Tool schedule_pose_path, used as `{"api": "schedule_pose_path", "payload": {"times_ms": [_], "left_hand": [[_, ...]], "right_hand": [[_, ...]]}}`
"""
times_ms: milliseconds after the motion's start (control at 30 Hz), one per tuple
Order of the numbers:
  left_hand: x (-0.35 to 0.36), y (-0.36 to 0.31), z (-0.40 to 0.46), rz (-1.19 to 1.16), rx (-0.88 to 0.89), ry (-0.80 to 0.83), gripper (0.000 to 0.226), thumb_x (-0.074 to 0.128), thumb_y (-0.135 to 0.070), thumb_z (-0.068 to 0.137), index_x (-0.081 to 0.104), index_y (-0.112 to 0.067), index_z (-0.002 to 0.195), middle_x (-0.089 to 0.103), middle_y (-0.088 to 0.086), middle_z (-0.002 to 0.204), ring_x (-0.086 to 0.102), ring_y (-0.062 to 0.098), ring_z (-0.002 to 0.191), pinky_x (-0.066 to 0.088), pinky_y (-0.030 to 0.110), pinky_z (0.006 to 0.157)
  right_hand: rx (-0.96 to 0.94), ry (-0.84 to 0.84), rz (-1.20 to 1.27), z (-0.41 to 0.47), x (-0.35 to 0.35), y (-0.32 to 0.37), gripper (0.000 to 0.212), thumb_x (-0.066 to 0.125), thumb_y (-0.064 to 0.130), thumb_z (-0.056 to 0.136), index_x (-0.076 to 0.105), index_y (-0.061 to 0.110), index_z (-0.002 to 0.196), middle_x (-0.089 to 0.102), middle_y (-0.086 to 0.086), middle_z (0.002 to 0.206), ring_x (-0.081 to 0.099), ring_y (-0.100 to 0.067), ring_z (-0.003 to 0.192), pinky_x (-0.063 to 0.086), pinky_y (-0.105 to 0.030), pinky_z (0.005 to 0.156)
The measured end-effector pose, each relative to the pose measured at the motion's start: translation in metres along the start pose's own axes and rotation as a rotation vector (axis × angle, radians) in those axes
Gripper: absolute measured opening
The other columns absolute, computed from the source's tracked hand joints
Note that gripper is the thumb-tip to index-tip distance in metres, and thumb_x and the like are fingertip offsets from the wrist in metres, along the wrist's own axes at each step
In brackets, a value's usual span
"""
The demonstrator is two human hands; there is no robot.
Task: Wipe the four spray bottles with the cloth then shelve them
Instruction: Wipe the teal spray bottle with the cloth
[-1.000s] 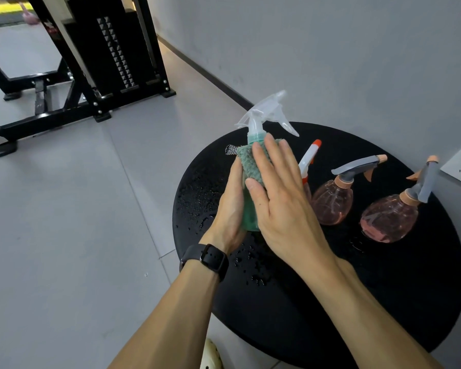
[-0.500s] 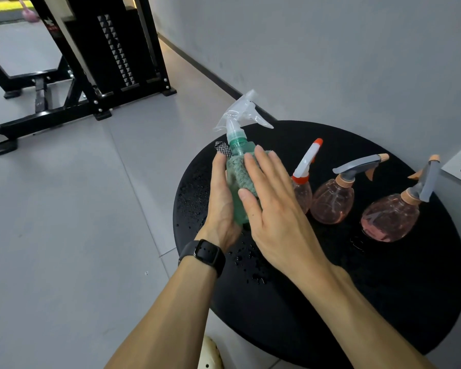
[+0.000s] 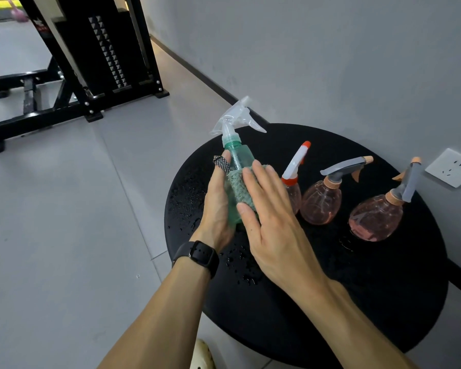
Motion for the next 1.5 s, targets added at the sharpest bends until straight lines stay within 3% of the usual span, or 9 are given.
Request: {"api": "schedule_pose_path", "payload": {"times_ms": [100, 267, 400, 567, 700, 833, 1133, 1400, 1500], "left_hand": [[0.0, 0.0, 0.002, -0.008, 0.023, 0.002, 0.047, 0.051, -0.053, 0.096, 0.068, -0.012, 0.11, 0.07, 0.006, 0.102, 0.066, 0.02, 0.095, 0.047, 0.039, 0.092], [0.001, 0.001, 0.001, 0.021, 0.048, 0.041, 0.039, 0.044, -0.042, 0.101, 0.077, -0.021, 0.096, 0.071, 0.003, 0.101, 0.065, 0.018, 0.097, 0.043, 0.041, 0.098], [0.001, -0.001, 0.0, 0.036, 0.081, 0.044, 0.036, 0.046, -0.042, 0.1, 0.074, -0.018, 0.105, 0.069, 0.004, 0.099, 0.063, 0.02, 0.095, 0.041, 0.045, 0.1], [0.001, -0.002, -0.003, 0.093, 0.071, 0.018, 0.047, 0.04, -0.045, 0.104, 0.064, -0.014, 0.13, 0.07, 0.007, 0.119, 0.064, 0.022, 0.113, 0.045, 0.044, 0.107], [0.0, -0.002, -0.002, 0.109, 0.056, 0.003, 0.047, 0.042, -0.049, 0.103, 0.064, -0.018, 0.131, 0.067, 0.01, 0.127, 0.062, 0.026, 0.12, 0.042, 0.048, 0.112], [-0.001, 0.0, -0.001, 0.11, 0.032, 0.004, 0.048, 0.044, -0.05, 0.102, 0.064, -0.017, 0.131, 0.066, 0.013, 0.13, 0.061, 0.03, 0.122, 0.041, 0.05, 0.112], [-0.009, -0.003, 0.0, 0.049, 0.059, 0.009, 0.04, 0.04, -0.036, 0.101, 0.071, -0.012, 0.111, 0.065, 0.011, 0.106, 0.056, 0.029, 0.103, 0.043, 0.045, 0.096], [-0.01, -0.003, 0.002, -0.041, -0.033, -0.022, 0.057, 0.042, -0.052, 0.101, 0.063, -0.004, 0.124, 0.068, 0.016, 0.111, 0.065, 0.028, 0.104, 0.051, 0.041, 0.095], [-0.01, -0.001, 0.003, -0.028, -0.051, -0.046, 0.056, 0.043, -0.053, 0.1, 0.065, -0.005, 0.116, 0.071, 0.014, 0.101, 0.068, 0.025, 0.095, 0.053, 0.039, 0.088]], "right_hand": [[0.007, 0.005, 0.005, 0.003, -0.001, 0.0, 0.052, 0.034, 0.03, 0.104, 0.02, 0.019, 0.153, 0.01, 0.008, 0.162, -0.004, -0.001, 0.148, -0.003, -0.01, 0.116], [0.027, -0.007, 0.025, 0.012, -0.003, 0.0, 0.053, 0.032, 0.032, 0.103, 0.017, 0.021, 0.153, 0.008, 0.013, 0.16, -0.005, 0.001, 0.147, -0.007, -0.005, 0.112], [0.051, 0.008, 0.059, 0.022, -0.004, 0.0, 0.052, 0.033, 0.031, 0.105, 0.016, 0.022, 0.153, 0.007, 0.011, 0.162, -0.006, 0.002, 0.146, -0.007, -0.002, 0.109], [0.081, 0.041, 0.062, 0.031, -0.005, -0.003, 0.053, 0.031, 0.031, 0.105, 0.014, 0.024, 0.154, 0.003, 0.014, 0.162, -0.009, 0.005, 0.145, -0.01, 0.001, 0.105], [0.098, 0.04, 0.059, 0.035, -0.006, -0.005, 0.052, 0.032, 0.032, 0.105, 0.013, 0.027, 0.154, 0.002, 0.017, 0.161, -0.01, 0.007, 0.144, -0.009, -0.006, 0.109], [0.098, 0.046, 0.047, 0.034, -0.005, -0.005, 0.052, 0.031, 0.032, 0.105, 0.012, 0.029, 0.154, 0.0, 0.018, 0.161, -0.011, 0.009, 0.143, -0.013, -0.001, 0.104], [0.041, 0.026, 0.056, 0.014, 0.002, -0.001, 0.053, 0.032, 0.033, 0.105, 0.013, 0.025, 0.153, 0.003, 0.016, 0.16, -0.009, 0.005, 0.145, -0.005, -0.003, 0.11], [0.003, 0.009, 0.057, -0.004, -0.001, 0.002, 0.054, 0.03, 0.037, 0.102, 0.02, 0.021, 0.153, 0.01, 0.014, 0.159, -0.001, 0.001, 0.147, 0.0, -0.009, 0.115], [0.017, 0.024, 0.071, -0.008, -0.002, -0.001, 0.054, 0.03, 0.038, 0.102, 0.021, 0.021, 0.152, 0.01, 0.015, 0.159, -0.001, 0.002, 0.147, 0.0, -0.011, 0.116]]}}
Point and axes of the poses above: each hand's wrist, its own z-axis towards the middle knuckle, its own x-axis out of the palm, y = z × x, the point moved 5 cm from there along z, towards the middle knuckle
